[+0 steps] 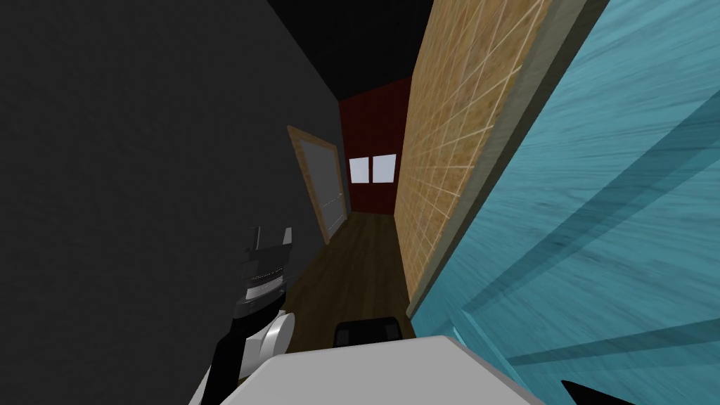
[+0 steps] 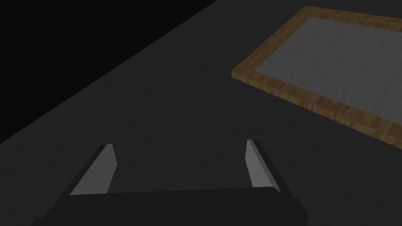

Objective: Push the door open

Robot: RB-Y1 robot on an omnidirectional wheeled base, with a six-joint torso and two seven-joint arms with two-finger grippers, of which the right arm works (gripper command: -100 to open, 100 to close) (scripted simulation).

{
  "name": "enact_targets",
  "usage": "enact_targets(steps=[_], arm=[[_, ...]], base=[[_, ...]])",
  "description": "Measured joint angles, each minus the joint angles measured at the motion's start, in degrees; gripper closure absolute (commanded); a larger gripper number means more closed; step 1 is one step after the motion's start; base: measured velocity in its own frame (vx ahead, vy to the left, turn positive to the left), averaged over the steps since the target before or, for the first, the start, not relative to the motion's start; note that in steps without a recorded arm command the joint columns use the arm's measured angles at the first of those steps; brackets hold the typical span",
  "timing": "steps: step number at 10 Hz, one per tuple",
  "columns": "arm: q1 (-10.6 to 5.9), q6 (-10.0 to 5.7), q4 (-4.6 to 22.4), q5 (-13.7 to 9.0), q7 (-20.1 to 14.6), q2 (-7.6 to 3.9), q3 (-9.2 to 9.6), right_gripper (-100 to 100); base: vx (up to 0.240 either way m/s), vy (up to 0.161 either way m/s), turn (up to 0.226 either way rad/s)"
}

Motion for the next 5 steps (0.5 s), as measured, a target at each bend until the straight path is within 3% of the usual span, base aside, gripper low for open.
enact_targets(steps=[1, 4, 5], arm=[[-0.56, 0.62, 0.7, 0.5, -0.3, -0.46, -0.36, -100], [-3.55, 3.33, 3.9, 3.4, -1.4, -4.14, -2.54, -100], [-4.58, 3.63, 3.8, 4.4, -1.7, -4.86, -3.29, -100]], base=[[0.001, -0.079, -0.007], [-0.025, -0.131, -0.008], [-0.054, -0.140, 0.012]])
